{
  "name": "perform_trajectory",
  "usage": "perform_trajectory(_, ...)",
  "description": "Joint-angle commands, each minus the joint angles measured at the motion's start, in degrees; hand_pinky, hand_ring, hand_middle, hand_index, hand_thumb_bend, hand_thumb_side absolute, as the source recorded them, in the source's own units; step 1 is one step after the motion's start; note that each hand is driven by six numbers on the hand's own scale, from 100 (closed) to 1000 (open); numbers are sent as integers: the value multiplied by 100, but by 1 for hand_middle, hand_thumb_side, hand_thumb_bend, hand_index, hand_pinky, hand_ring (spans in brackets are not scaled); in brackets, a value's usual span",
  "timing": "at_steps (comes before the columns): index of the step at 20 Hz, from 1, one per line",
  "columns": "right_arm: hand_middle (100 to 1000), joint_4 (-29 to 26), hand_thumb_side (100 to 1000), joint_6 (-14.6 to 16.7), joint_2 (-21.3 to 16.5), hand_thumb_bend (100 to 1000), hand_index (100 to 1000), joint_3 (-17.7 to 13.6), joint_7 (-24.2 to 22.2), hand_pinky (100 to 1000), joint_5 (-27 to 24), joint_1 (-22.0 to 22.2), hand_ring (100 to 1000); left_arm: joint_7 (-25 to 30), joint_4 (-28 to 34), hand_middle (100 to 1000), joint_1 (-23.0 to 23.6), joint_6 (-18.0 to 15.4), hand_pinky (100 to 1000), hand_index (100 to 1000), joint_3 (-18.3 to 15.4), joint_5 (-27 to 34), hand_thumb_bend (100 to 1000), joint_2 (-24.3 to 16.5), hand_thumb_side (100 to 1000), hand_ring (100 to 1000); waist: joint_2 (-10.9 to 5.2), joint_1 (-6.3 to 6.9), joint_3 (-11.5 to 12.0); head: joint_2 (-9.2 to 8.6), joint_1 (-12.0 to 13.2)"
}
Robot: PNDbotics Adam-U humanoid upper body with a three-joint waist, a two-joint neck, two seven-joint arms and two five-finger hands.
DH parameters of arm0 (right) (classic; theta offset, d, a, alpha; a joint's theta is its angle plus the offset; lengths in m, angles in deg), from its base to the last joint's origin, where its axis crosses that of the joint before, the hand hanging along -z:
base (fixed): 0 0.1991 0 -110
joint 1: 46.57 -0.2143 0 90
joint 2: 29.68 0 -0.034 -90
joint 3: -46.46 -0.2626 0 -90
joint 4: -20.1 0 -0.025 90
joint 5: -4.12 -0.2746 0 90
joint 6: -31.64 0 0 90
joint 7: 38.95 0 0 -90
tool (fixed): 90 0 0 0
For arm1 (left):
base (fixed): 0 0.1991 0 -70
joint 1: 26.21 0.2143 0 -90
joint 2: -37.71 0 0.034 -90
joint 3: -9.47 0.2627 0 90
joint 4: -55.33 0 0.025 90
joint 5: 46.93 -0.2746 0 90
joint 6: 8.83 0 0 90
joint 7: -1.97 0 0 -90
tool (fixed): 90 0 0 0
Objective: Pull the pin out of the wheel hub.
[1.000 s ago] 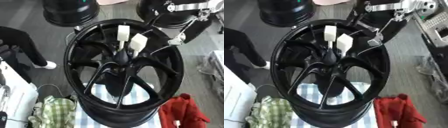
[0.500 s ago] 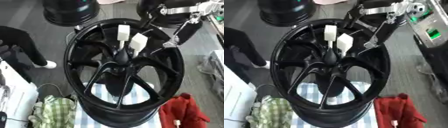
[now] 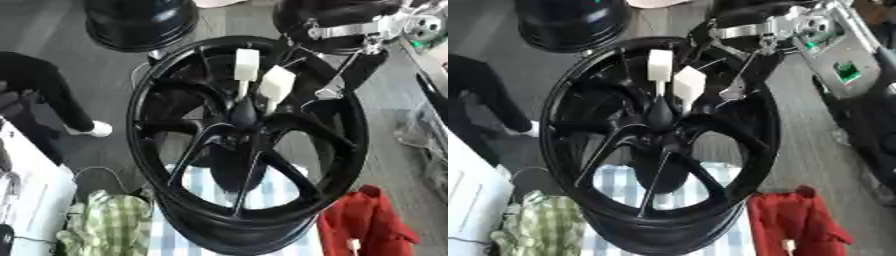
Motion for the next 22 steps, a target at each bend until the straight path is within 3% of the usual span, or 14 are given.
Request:
perform_trajectory(1, 867, 25, 100, 117, -27, 272, 869, -20, -24, 900, 134, -129, 837, 15, 65, 661, -18, 12, 708, 760, -12, -29, 317, -87, 721, 685, -50, 16, 2, -11, -4)
perform_trajectory(12, 866, 260, 100, 240, 110, 284, 865, -124, -24, 902, 301, -344, 841, 15, 70, 662, -47, 15, 709, 759, -15, -29, 312, -89, 722, 686, -27, 24, 18, -11, -215)
perform_trajectory(22, 837, 546, 100, 563, -29, 262, 838, 128, -24, 901, 379, -498, 824, 18, 48, 660, -24, 22, 710, 753, -22, -28, 301, -88, 724, 686, 5, -16, 61, -11, -256)
